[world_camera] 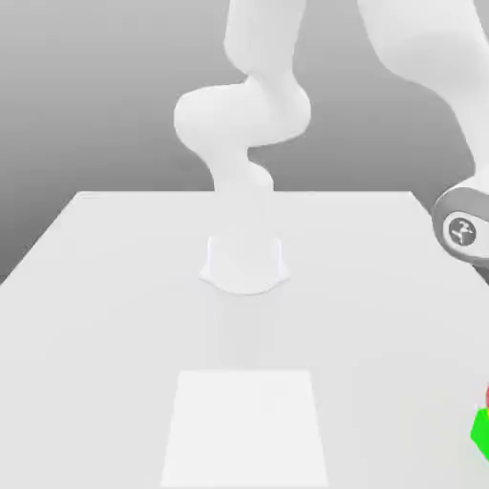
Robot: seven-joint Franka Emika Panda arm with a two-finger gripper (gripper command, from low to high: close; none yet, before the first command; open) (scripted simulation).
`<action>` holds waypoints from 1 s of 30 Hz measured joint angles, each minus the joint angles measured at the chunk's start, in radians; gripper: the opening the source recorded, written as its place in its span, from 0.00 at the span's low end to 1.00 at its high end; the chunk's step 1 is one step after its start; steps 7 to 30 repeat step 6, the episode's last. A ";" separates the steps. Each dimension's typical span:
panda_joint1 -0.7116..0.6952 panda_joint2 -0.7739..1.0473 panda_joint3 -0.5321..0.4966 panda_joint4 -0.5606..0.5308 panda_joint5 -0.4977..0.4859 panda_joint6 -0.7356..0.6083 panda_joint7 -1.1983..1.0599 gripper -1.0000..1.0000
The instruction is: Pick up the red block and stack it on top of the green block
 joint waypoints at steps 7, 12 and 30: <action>-0.004 -0.029 0.007 -0.001 0.010 -0.026 -0.007 1.00; -0.004 -0.029 0.007 -0.001 0.010 -0.026 -0.007 1.00; -0.004 -0.029 0.007 -0.001 0.010 -0.026 -0.007 1.00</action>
